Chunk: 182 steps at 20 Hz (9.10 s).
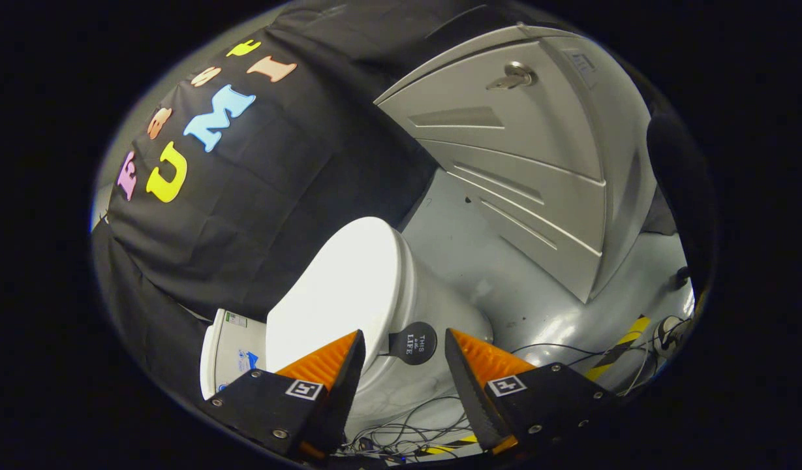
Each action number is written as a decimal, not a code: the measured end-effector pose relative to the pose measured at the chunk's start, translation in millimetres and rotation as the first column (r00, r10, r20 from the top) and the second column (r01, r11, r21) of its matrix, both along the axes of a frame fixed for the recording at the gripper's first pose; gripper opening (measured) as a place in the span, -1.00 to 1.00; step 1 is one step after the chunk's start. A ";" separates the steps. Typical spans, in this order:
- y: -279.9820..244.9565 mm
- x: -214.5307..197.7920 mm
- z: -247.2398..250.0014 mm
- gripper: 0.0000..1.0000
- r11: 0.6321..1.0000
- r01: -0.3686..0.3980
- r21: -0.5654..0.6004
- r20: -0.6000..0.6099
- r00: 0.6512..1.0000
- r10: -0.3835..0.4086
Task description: Open the toilet lid.
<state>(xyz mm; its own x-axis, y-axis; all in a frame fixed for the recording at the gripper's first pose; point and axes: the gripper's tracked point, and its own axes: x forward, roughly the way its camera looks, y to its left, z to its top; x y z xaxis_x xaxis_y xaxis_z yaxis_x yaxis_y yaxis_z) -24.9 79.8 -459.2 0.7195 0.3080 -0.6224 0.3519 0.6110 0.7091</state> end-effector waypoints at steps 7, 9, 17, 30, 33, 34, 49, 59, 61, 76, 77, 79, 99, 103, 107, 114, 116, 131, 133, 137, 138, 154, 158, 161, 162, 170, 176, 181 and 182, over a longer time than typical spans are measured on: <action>15.8 5.3 -29.3 0.24 0.986 0.022 0.166 -0.008 1.000 -0.021; 14.1 11.7 -27.3 0.13 0.980 0.033 0.195 0.018 0.999 -0.037; 12.4 13.7 -34.5 -0.55 0.980 0.036 0.195 0.042 0.998 -0.045; 9.0 10.8 -21.2 -0.95 0.994 0.031 0.109 0.051 0.998 -0.037; 8.6 10.9 -12.0 -0.95 0.996 0.028 0.084 0.047 0.998 -0.032; 7.8 11.3 -7.4 -0.95 0.997 0.021 0.072 0.055 0.998 -0.025; 12.2 19.6 88.7 -0.95 0.930 -0.168 -0.328 0.097 0.973 0.210; 35.2 25.5 174.7 -0.95 0.847 -0.205 -0.490 0.150 0.938 0.314; 43.6 26.6 195.2 -0.95 0.833 -0.200 -0.516 0.176 0.927 0.331; 102.8 24.3 292.0 -0.96 0.709 -0.190 -0.679 0.240 0.856 0.458; 108.1 24.3 298.0 -0.96 0.707 -0.188 -0.681 0.248 0.851 0.464; 116.9 21.9 308.7 -0.96 0.682 -0.188 -0.707 0.249 0.836 0.489; 215.5 11.8 380.4 -0.96 0.655 -0.131 -0.744 0.360 0.748 0.558; 237.1 8.9 390.5 -0.96 0.680 -0.133 -0.721 0.402 0.720 0.566; 249.6 6.1 395.1 -0.96 0.712 -0.140 -0.688 0.420 0.723 0.548; 281.0 -1.0 406.6 -0.96 0.719 -0.149 -0.679 0.450 0.690 0.567; 288.5 -1.9 408.8 -0.96 0.741 -0.153 -0.653 0.473 0.683 0.557; 355.8 -21.9 421.2 -0.95 0.730 -0.202 -0.653 0.503 0.605 0.617; 369.4 -24.2 423.5 -0.95 0.731 -0.209 -0.650 0.523 0.575 0.629; 393.6 -29.3 422.7 -0.95 0.727 -0.225 -0.648 0.537 0.542 0.646; 401.6 -29.9 423.3 -0.95 0.722 -0.230 -0.652 0.537 0.533 0.654; 409.7 -34.1 431.0 -0.17 0.836 -0.318 -0.447 0.685 0.479 0.549; 360.6 -30.1 473.2 0.88 0.888 -0.270 -0.372 0.775 0.435 0.458; 311.3 -2.1 477.4 0.89 0.880 -0.203 -0.429 0.760 0.446 0.473; 295.5 8.5 475.4 0.90 0.873 -0.186 -0.451 0.747 0.457 0.483; 179.1 51.6 406.9 0.90 0.755 -0.145 -0.639 0.596 0.527 0.606; 107.8 60.0 371.2 0.91 0.720 -0.093 -0.687 0.555 0.571 0.604; 65.1 61.6 347.3 0.90 0.681 -0.070 -0.729 0.507 0.612 0.606; 57.9 60.4 345.6 0.91 0.677 -0.069 -0.732 0.502 0.617 0.606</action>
<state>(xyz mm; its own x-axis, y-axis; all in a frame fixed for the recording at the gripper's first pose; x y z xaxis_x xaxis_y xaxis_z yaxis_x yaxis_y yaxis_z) 35.5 137.7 -113.6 0.9105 0.3851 -0.1502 -0.3812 0.9228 0.0552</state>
